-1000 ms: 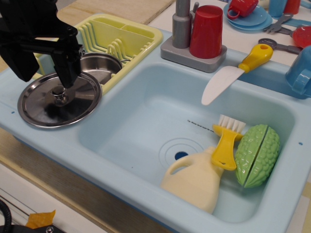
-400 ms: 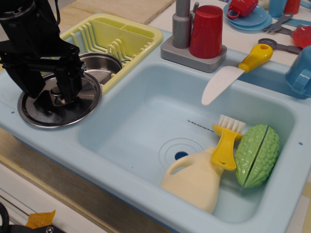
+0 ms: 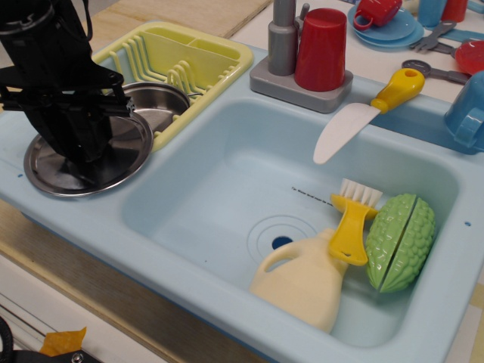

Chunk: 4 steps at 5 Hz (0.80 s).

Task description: Put lid on pot or pan

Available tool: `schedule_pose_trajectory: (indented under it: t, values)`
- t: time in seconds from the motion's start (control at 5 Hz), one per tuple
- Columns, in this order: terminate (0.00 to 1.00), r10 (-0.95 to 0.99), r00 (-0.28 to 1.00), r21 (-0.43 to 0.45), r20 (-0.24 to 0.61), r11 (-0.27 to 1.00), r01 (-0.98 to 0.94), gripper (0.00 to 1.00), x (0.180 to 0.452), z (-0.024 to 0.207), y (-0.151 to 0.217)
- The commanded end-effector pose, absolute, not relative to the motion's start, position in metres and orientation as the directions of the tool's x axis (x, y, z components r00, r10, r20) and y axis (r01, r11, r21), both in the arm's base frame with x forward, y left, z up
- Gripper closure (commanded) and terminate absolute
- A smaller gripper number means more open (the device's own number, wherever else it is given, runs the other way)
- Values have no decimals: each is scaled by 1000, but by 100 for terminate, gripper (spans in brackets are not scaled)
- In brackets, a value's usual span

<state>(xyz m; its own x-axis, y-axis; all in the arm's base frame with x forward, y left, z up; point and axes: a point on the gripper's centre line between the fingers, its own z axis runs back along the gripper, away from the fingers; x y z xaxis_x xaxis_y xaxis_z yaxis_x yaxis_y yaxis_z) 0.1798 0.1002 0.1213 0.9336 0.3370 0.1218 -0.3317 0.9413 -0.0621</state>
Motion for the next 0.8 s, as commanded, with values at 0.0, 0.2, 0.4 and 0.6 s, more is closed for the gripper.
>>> schedule_pose_trajectory:
  t: [0.0, 0.2, 0.4, 0.6]
  values:
    - [0, 329, 933, -50, 146, 944, -325, 100, 186, 125, 105]
    - [0, 290, 942, -25, 169, 957, -290, 100, 206, 134, 109]
    - [0, 238, 948, 5, 210, 970, -245, 100, 227, 145, 112]
    - [0, 211, 943, 2, 257, 976, -219, 100, 243, 147, 116]
